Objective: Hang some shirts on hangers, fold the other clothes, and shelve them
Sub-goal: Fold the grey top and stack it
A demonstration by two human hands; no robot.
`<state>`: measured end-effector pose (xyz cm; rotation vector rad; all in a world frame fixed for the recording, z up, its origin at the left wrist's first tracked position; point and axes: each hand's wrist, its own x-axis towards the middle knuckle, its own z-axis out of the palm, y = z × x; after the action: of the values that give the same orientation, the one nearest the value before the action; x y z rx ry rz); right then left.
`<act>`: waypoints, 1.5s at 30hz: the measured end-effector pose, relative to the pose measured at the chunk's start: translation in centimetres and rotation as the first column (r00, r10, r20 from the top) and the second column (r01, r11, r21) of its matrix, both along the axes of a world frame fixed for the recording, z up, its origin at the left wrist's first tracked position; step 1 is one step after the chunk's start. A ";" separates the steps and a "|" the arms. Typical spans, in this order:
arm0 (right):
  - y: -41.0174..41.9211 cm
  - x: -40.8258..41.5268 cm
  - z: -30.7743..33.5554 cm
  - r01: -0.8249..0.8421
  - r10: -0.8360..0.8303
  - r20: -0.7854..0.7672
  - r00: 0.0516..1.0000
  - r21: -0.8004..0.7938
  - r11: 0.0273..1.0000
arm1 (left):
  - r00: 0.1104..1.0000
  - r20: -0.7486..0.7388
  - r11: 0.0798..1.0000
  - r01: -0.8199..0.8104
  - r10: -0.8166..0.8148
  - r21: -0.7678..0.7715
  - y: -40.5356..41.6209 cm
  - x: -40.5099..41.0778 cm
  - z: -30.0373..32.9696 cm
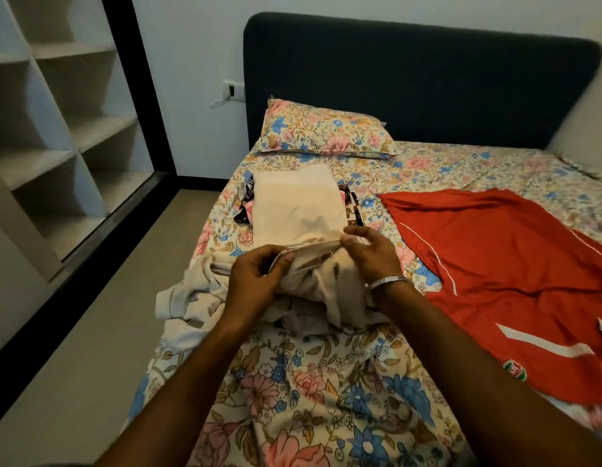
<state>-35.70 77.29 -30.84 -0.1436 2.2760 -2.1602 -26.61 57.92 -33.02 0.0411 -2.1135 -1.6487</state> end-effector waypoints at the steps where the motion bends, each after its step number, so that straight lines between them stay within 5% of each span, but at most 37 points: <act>1: 0.6 -0.4 -0.1 0.072 -0.062 -0.085 0.994 0.113 0.991 | 1.000 0.011 0.999 -0.003 0.003 0.052 -0.2 0.0 0.2; 4: 1.6 -0.7 -0.8 0.200 -0.034 -0.316 0.948 0.509 0.837 | 0.998 0.058 0.989 -0.025 0.017 0.148 -0.5 0.2 0.3; 6: 1.3 -0.1 -0.5 0.233 0.006 -0.369 0.929 0.601 0.765 | 0.995 0.096 0.976 0.001 -0.022 0.218 -0.5 0.1 0.2; 15: -2.3 2.8 -0.1 0.074 0.313 -0.613 0.725 0.521 0.850 | 0.999 0.006 0.947 0.030 -0.033 0.320 -0.2 -0.2 1.5; 21: -3.0 3.5 -1.0 0.023 0.291 -0.538 0.791 0.501 0.865 | 0.998 0.045 0.918 0.018 -0.039 0.396 0.1 0.3 1.6; 28: -3.5 4.0 -0.9 0.138 0.287 -0.644 0.709 0.526 0.839 | 0.978 0.088 0.901 0.137 -0.188 0.412 0.4 0.5 2.6; 32: -3.2 3.6 -0.8 0.045 0.200 -0.553 0.809 0.398 0.916 | 0.951 0.035 0.896 0.277 -0.307 0.347 0.4 0.7 2.5; 35: -3.6 3.7 -1.0 -0.088 0.157 -0.343 0.926 0.209 0.974 | 0.961 -0.051 0.932 0.277 -0.272 0.235 0.9 0.8 1.9; 37: -3.6 3.6 -1.3 -0.155 0.157 -0.131 0.979 0.028 0.988 | 0.980 -0.079 0.972 0.192 -0.182 0.138 1.0 0.5 1.4; 40: -3.6 3.9 -0.9 -0.289 0.317 0.137 0.938 -0.192 0.938 | 0.993 -0.120 0.995 -0.005 -0.007 -0.101 0.7 0.3 1.0; 45: -3.6 3.8 -0.9 -0.381 0.398 0.059 0.916 -0.185 0.906 | 0.972 -0.216 0.930 -0.159 0.090 -0.331 -0.1 0.5 0.6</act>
<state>-31.85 73.73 -31.70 -0.4450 1.8166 -2.0883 -26.15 57.80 -32.42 -0.0931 -2.1657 -1.1378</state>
